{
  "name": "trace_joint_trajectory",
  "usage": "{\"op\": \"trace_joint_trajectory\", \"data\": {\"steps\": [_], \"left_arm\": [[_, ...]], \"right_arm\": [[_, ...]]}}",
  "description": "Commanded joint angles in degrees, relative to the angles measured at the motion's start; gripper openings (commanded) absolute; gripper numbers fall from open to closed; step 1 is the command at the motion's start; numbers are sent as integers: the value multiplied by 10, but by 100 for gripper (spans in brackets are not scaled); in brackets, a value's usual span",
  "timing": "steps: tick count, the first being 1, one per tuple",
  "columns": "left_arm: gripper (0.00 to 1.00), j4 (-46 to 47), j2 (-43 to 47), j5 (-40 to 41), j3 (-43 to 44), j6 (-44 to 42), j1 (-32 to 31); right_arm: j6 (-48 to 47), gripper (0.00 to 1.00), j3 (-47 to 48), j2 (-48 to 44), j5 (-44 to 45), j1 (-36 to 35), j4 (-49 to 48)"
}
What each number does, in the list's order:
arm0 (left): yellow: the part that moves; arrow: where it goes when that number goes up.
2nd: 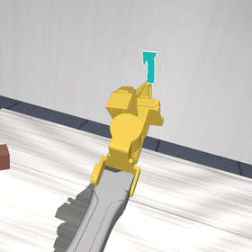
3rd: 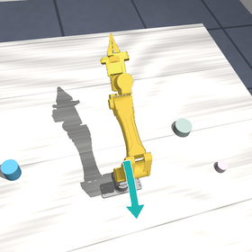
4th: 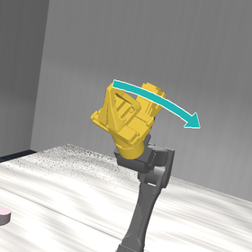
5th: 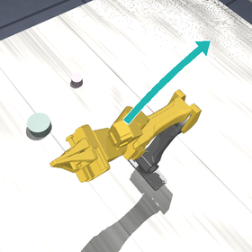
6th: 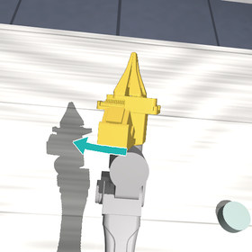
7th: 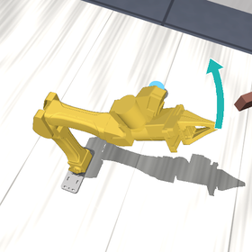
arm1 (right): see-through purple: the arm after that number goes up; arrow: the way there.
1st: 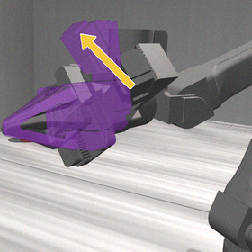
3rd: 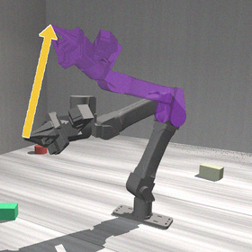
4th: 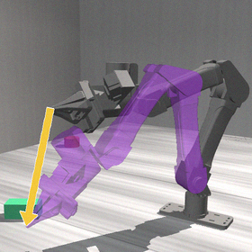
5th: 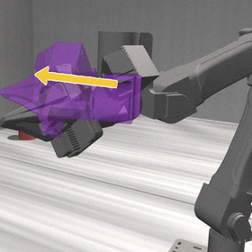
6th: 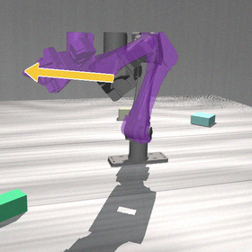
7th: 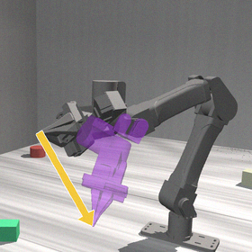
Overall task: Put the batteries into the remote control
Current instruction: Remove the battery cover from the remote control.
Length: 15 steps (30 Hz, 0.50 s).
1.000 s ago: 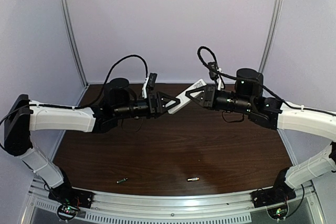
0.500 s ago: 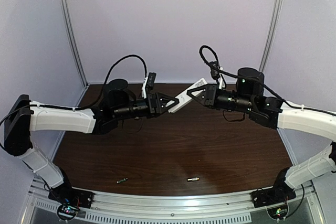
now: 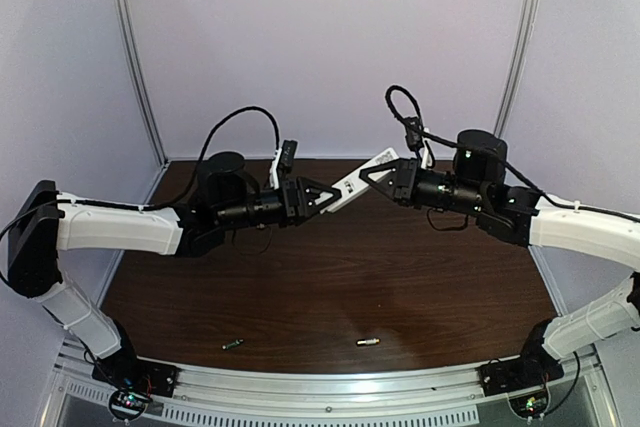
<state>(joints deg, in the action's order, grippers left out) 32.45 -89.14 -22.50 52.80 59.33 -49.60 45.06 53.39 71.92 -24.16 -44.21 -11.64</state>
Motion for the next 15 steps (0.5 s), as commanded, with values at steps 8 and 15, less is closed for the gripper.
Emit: {"op": "trace_joint_trajectory", "data": {"steps": [8,15], "left_arm": [[46,-28,14,31,-6,-14,1],[43,-36,16,33,-3,-18,1]], "right_arm": [[-10,0,1,-26,9,12,9],[-12,0,0,-25,9,14,13]]}}
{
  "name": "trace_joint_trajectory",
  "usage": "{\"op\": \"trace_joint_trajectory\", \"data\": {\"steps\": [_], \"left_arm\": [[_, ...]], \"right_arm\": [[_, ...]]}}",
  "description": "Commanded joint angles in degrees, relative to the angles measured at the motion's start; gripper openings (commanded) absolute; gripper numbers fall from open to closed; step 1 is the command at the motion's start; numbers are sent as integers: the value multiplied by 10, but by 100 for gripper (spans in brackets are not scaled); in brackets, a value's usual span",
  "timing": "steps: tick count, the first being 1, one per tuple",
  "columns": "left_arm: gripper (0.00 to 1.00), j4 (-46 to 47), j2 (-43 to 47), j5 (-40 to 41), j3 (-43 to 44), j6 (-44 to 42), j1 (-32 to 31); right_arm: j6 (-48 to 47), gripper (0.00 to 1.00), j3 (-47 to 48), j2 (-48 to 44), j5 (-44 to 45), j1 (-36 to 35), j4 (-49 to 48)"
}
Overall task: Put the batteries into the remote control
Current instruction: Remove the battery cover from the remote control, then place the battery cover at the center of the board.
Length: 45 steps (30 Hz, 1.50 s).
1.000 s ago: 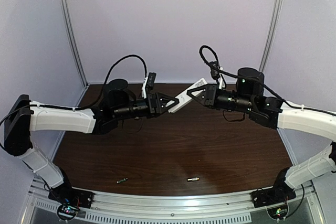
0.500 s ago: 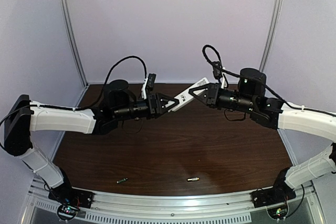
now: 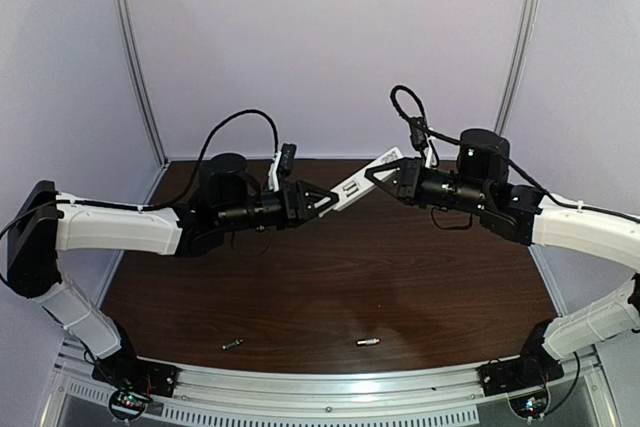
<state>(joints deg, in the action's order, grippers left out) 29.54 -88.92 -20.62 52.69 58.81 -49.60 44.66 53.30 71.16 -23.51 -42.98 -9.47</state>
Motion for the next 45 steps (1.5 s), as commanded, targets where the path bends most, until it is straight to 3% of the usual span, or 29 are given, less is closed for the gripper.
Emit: {"op": "trace_joint_trajectory", "data": {"steps": [1,11,18,20,25,30,33,36,38,45], "left_arm": [[41,-8,15,15,-3,-13,1],[19,-1,22,10,-7,-17,1],[1,71,33,-27,-17,-13,2],[0,70,43,-33,-17,-24,1],[0,-101,83,39,13,-129,2],[0,-354,88,196,66,-264,2],[0,-422,89,280,59,-300,2],[0,-456,76,312,51,-312,2],[0,-446,66,303,38,-305,2],[0,-243,29,154,-52,-254,2]], "right_arm": [[-9,0,1,-17,5,2,-6],[-22,0,0,-22,27,12,26],[-27,0,-9,-14,50,32,57],[-22,0,-20,-14,49,50,62],[-11,0,-47,-25,15,87,54],[-22,0,-52,-42,-12,103,72],[-25,0,-56,-51,-30,110,77],[-28,0,-61,-56,-43,114,81],[-27,0,-66,-60,-50,115,80],[-24,0,-83,-68,-62,116,74]]}}
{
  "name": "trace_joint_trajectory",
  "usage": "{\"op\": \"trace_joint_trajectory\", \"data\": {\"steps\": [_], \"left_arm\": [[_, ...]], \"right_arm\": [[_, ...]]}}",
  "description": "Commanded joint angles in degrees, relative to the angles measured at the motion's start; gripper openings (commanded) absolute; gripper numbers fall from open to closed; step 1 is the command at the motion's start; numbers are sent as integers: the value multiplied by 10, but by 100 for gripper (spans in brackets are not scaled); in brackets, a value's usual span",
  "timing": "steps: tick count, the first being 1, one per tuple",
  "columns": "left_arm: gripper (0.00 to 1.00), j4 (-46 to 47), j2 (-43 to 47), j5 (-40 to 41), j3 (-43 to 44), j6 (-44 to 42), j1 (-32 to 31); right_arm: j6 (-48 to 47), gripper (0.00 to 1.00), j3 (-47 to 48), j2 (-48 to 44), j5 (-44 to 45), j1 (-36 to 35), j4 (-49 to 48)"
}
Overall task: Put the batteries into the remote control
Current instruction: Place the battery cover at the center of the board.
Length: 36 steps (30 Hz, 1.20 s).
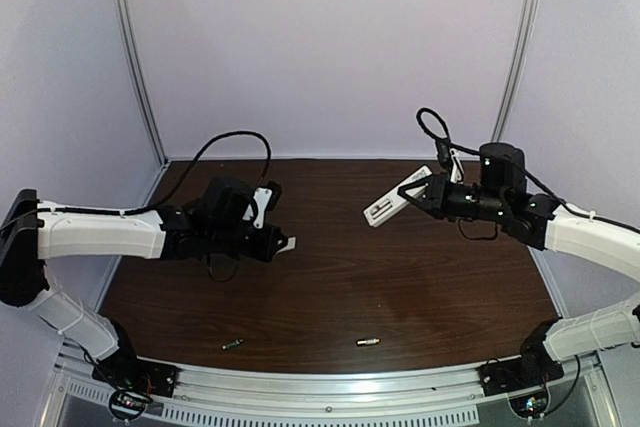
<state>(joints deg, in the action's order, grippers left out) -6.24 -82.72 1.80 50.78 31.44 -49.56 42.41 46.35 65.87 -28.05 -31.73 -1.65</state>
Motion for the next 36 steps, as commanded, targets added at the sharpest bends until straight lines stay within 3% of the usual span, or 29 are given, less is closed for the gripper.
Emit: {"op": "trace_joint_trajectory", "data": {"steps": [1,3,13,17,21,26,32,36], "left_arm": [[0,124,-46,-68,-34,21,1],[0,117,-71,-39,-24,9,-2],[0,-28,-166,322,61,-115,-103],[0,-59,-202,369,79,-127,-127],[0,-50,-207,344,78,-122,-134],[0,52,-171,222,22,-82,-134],[0,283,-154,18,-86,-1,-105],[0,408,-170,-77,-134,57,-70]], "right_arm": [[-2,0,-15,-15,-17,3,-4],[-1,0,-17,-17,-19,4,-5],[-4,0,-19,-18,-23,6,-3],[-4,0,-20,-17,-23,6,-4],[-4,0,-22,-15,-23,7,-5],[-3,0,-23,-14,-26,6,-7],[-1,0,-29,-16,-26,7,-10],[2,0,-29,-17,-26,7,-12]]}}
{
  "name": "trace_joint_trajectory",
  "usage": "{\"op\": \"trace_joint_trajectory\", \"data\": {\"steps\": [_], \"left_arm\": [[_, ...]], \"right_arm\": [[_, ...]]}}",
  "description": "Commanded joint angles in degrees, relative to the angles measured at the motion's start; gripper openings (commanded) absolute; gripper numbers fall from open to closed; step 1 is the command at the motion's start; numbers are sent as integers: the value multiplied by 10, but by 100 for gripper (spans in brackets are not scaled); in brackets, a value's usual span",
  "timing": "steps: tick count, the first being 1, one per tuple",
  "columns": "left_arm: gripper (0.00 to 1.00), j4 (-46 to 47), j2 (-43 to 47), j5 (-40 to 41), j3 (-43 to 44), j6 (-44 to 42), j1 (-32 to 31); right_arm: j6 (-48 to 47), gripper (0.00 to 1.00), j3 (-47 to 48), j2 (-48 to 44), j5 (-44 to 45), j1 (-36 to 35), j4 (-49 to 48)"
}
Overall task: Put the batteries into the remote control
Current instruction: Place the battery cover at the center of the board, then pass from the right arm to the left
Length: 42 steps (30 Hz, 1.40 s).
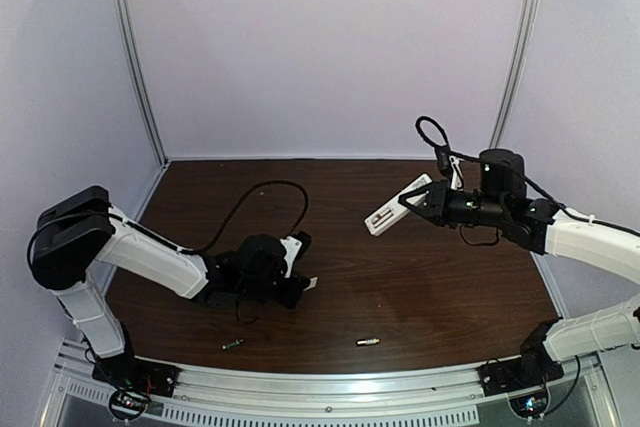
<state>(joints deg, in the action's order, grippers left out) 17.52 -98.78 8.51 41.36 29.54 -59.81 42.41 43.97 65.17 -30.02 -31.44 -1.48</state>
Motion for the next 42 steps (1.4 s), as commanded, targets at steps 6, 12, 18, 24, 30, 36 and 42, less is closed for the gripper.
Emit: {"op": "trace_joint_trajectory", "data": {"steps": [6,12,18,24,30,36,42], "left_arm": [[5,280,-57,-214,-84,159,86],[28,316,-83,-235,-97,185,105],[51,236,-49,-185,-89,175,111],[74,63,48,-64,-62,102,117],[82,14,162,-96,-62,2,117],[82,-35,244,-183,-49,-82,107],[78,-85,261,-195,-10,-126,74]], "right_arm": [[2,0,0,-9,-7,5,-12],[0,0,2,-14,-3,4,-2],[-3,0,2,-17,-1,5,3],[9,0,-19,-23,-35,5,-37],[8,0,-26,-17,-73,4,-52],[8,0,-28,2,-118,4,-60],[5,0,-19,41,-158,-12,-57]]}}
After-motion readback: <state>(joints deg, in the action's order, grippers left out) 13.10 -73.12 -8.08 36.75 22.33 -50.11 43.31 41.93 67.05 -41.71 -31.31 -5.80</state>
